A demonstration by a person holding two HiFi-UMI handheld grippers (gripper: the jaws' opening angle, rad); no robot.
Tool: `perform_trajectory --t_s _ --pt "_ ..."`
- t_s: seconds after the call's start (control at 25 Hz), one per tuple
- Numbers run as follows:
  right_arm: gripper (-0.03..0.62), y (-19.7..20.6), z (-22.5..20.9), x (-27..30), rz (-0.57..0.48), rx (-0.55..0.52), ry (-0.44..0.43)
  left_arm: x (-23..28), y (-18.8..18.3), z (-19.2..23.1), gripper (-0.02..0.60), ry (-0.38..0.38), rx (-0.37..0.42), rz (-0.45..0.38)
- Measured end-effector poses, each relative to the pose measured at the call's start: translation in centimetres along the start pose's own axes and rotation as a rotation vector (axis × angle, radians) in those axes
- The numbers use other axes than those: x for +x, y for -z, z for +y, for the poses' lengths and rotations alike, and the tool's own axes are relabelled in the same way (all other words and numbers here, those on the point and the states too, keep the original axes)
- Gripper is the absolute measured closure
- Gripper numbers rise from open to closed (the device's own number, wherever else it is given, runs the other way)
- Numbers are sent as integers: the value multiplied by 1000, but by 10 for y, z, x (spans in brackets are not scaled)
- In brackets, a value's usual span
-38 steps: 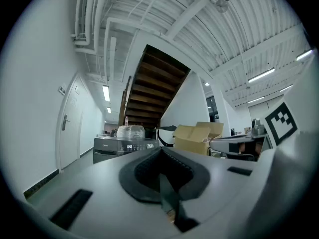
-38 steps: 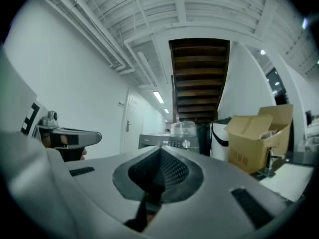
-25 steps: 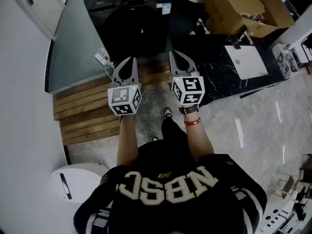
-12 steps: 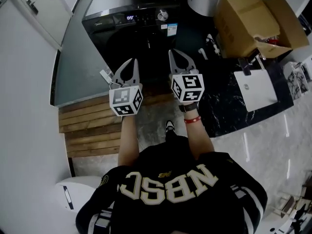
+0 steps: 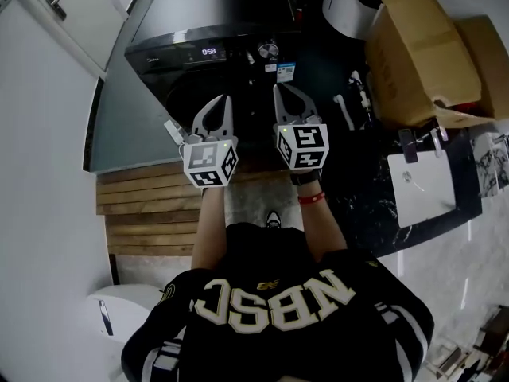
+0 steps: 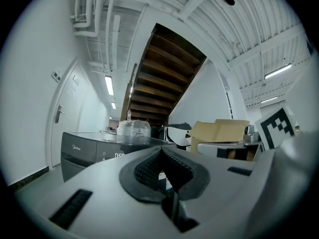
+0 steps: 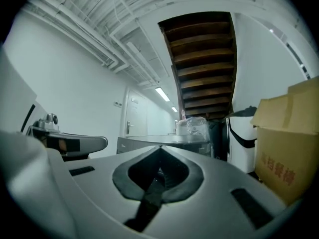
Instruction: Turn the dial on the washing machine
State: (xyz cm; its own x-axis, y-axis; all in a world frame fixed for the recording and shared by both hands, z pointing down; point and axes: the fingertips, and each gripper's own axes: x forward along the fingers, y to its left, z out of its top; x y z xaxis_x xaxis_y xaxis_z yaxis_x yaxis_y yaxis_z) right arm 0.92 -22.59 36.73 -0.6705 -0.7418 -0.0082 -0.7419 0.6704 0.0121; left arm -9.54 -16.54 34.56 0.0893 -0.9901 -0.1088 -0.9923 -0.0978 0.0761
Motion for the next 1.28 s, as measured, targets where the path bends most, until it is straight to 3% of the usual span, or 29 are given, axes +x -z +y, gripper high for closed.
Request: perform_trajectory --t_s 0.2,0.44,1.0,1.28 --pt "586 8 -9 29 31 -32 -12 25 11 11 566 -4 -2 26" --pt "576 14 -21 68 89 -172 0 48 19 32 566 15 -24 32" --pt "476 40 -28 146 241 -728 -22 82 32 77 566 39 -28 52" --pt "383 70 -34 166 351 -1013 -38 94 38 81 566 69 -32 59"
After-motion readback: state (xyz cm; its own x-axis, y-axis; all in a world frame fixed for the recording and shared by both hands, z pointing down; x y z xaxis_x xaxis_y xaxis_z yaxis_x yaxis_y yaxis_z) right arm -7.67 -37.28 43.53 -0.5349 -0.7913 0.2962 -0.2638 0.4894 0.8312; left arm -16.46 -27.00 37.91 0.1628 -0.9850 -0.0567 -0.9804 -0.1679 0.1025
